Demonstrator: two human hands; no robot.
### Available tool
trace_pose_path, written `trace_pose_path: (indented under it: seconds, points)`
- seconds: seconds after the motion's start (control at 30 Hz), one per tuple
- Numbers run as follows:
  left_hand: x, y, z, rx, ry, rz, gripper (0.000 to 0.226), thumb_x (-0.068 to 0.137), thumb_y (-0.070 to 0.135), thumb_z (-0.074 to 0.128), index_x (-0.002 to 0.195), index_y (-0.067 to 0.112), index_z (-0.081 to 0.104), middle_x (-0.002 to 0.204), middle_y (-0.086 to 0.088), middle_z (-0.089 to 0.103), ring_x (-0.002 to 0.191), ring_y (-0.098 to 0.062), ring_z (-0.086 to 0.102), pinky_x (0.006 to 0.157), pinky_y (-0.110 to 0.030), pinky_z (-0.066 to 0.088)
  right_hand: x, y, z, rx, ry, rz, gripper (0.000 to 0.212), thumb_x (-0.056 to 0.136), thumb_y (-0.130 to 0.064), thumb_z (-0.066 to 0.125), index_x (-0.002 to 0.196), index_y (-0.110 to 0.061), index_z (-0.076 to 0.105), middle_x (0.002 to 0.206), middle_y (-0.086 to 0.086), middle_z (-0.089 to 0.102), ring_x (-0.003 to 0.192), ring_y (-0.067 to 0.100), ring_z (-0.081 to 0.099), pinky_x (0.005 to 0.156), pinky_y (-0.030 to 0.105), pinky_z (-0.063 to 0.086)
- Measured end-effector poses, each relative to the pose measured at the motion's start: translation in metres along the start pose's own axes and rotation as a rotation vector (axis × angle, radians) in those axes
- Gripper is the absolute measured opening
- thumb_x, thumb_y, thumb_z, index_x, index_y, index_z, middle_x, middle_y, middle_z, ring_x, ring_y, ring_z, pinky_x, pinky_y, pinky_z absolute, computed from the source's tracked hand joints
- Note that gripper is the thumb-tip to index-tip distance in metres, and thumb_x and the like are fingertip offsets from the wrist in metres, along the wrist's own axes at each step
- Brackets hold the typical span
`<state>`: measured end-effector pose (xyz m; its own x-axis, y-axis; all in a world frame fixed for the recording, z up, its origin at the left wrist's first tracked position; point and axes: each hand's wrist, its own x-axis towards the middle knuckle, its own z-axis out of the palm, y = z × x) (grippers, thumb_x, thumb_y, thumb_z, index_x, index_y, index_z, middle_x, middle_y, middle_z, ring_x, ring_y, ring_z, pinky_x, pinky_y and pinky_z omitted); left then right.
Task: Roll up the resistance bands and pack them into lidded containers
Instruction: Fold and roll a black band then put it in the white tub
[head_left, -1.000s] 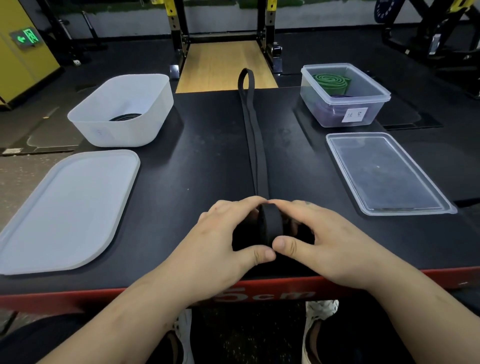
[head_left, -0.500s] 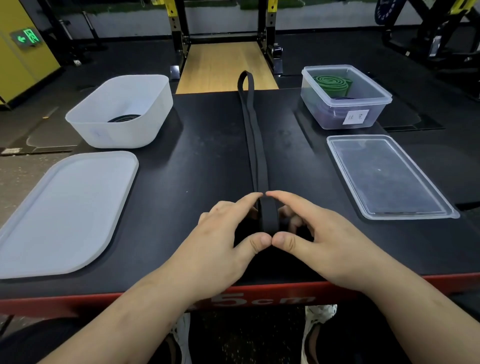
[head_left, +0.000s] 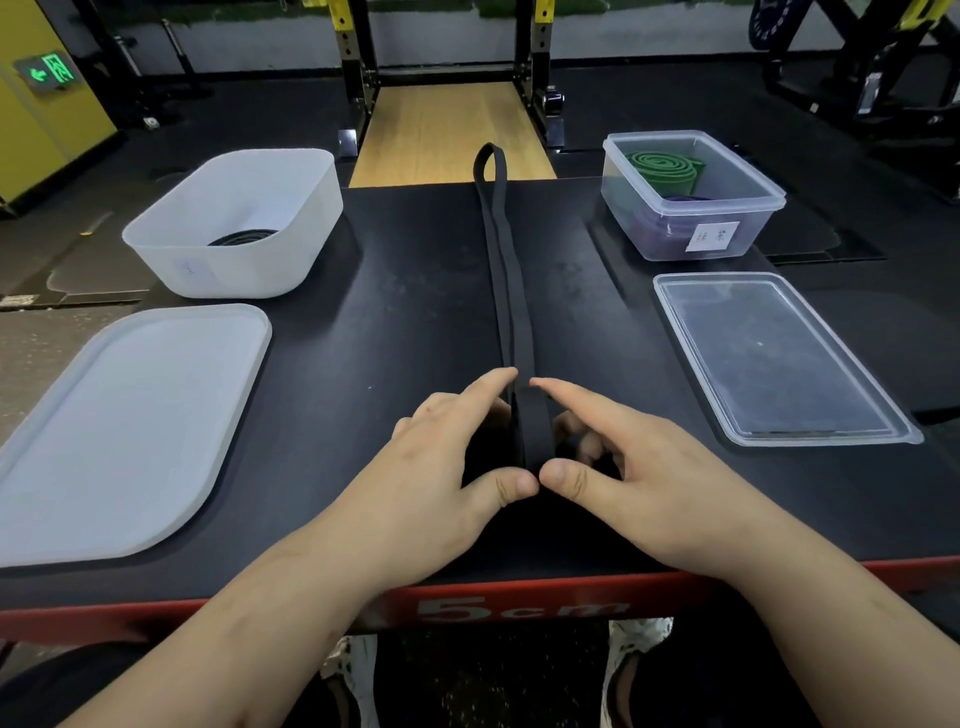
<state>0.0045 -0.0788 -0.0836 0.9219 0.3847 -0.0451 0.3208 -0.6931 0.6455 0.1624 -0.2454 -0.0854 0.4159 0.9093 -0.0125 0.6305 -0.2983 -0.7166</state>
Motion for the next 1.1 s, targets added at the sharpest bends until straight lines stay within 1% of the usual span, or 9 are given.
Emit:
trace_pose_path:
  seconds: [0.1,0.23,0.4,0.5,0.6,0.7,0.83,1.03,1.1]
  points:
    - [0.002,-0.001,-0.001,0.027,-0.018,0.015,0.072,0.087,0.068,0.052,0.143,0.070,0.007,0.142,0.029,0.037,0.139,-0.008,0.033,0.112,-0.034,0.034,0.001,0.001,-0.002,0.021,-0.007,-0.002,0.067,0.089,-0.061,0.061,0.148,-0.065,0.029,0.108,-0.016,0.063,0.091,0.005,0.062,0.079,0.023,0.047]
    - [0.005,0.005,-0.003,0.052,-0.009,0.055,0.051,0.091,0.064,0.046,0.126,0.074,0.010,0.114,0.055,0.031,0.129,0.010,0.026,0.112,-0.027,0.028,0.004,0.000,-0.001,-0.035,0.034,0.003,0.069,0.086,-0.072,0.048,0.151,-0.058,0.032,0.094,-0.015,0.059,0.084,0.002,0.058,0.073,0.017,0.041]
    - [-0.001,0.010,-0.004,0.010,-0.004,0.042,0.053,0.093,0.062,0.049,0.122,0.080,0.009,0.118,0.035,0.039,0.131,-0.007,0.035,0.103,-0.028,0.031,0.002,-0.004,-0.003,-0.006,0.031,-0.023,0.058,0.091,-0.060,0.058,0.146,-0.059,0.039,0.079,-0.012,0.058,0.075,0.007,0.058,0.067,0.017,0.041]
    - [-0.014,0.011,0.002,-0.016,-0.003,0.075,0.054,0.096,0.058,0.053,0.133,0.070,0.015,0.122,0.031,0.041,0.126,-0.007,0.038,0.103,-0.030,0.036,-0.010,-0.006,-0.004,0.025,0.020,-0.062,0.049,0.091,-0.055,0.063,0.136,-0.063,0.045,0.074,-0.010,0.059,0.070,0.008,0.058,0.064,0.016,0.042]
    - [-0.024,0.010,0.008,-0.018,-0.008,0.087,0.052,0.096,0.058,0.052,0.137,0.067,0.021,0.123,0.031,0.041,0.124,-0.003,0.035,0.103,-0.030,0.037,-0.019,-0.008,-0.005,0.029,-0.031,-0.045,0.057,0.090,-0.053,0.066,0.141,-0.060,0.043,0.070,-0.007,0.058,0.067,0.008,0.057,0.064,0.015,0.041]
    - [-0.022,0.006,0.010,-0.001,0.001,0.069,0.057,0.094,0.065,0.046,0.143,0.066,0.017,0.129,0.031,0.041,0.129,-0.004,0.035,0.106,-0.030,0.035,-0.016,-0.003,-0.003,0.016,-0.017,-0.049,0.055,0.091,-0.058,0.063,0.142,-0.060,0.042,0.084,-0.013,0.063,0.081,0.005,0.061,0.073,0.018,0.046]
    - [-0.022,0.001,0.008,-0.011,0.017,0.045,0.071,0.089,0.075,0.044,0.148,0.066,0.007,0.144,0.029,0.036,0.139,-0.003,0.031,0.112,-0.030,0.033,-0.013,-0.001,0.001,-0.057,-0.019,-0.054,0.068,0.087,-0.076,0.048,0.150,-0.054,0.036,0.130,-0.030,0.055,0.128,-0.003,0.049,0.108,0.033,0.044]
    - [-0.020,0.004,0.004,-0.017,-0.011,0.041,0.078,0.083,0.067,0.064,0.143,0.072,0.014,0.132,0.037,0.038,0.133,-0.003,0.034,0.110,-0.032,0.036,-0.011,-0.005,-0.002,0.053,-0.036,-0.043,0.053,0.088,-0.069,0.055,0.139,-0.063,0.042,0.129,-0.026,0.061,0.128,-0.004,0.053,0.109,0.038,0.045]
    - [-0.017,0.008,0.004,-0.007,0.003,0.080,0.070,0.087,0.061,0.064,0.136,0.073,0.015,0.125,0.047,0.038,0.128,0.006,0.032,0.106,-0.026,0.033,-0.011,-0.006,-0.002,0.071,-0.022,-0.043,0.050,0.090,-0.066,0.059,0.137,-0.061,0.044,0.130,-0.026,0.062,0.127,-0.003,0.055,0.107,0.037,0.047]
